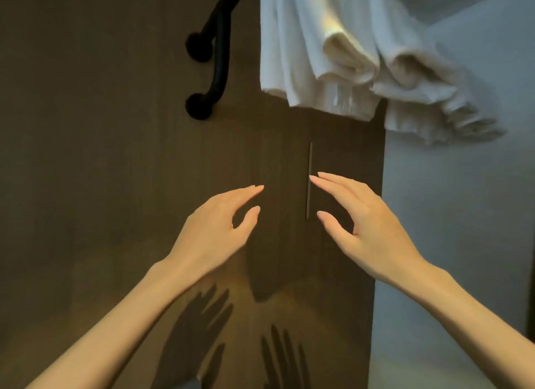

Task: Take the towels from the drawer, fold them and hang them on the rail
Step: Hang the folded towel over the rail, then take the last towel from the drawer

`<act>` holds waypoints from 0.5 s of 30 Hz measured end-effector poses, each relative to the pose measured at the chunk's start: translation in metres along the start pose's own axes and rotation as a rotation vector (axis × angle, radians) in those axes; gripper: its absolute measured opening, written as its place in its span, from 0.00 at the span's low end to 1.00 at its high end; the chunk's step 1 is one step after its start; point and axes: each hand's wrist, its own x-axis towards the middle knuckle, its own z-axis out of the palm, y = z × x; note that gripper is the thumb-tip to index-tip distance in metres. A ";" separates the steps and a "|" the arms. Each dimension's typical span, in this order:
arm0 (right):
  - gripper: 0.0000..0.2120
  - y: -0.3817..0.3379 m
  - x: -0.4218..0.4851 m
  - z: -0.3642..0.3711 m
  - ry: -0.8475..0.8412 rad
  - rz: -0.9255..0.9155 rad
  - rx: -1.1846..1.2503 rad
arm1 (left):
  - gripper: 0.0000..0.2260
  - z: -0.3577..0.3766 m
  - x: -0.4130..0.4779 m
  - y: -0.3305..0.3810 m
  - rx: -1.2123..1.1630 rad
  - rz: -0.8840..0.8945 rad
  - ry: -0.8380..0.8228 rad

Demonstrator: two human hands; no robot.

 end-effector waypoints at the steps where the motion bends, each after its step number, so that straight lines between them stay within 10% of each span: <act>1: 0.24 -0.002 -0.012 0.006 -0.028 0.020 -0.004 | 0.18 0.007 -0.012 -0.002 0.032 0.003 -0.014; 15: 0.20 0.001 -0.231 0.052 -0.389 0.428 0.046 | 0.20 0.132 -0.184 0.022 -0.129 -0.117 -0.334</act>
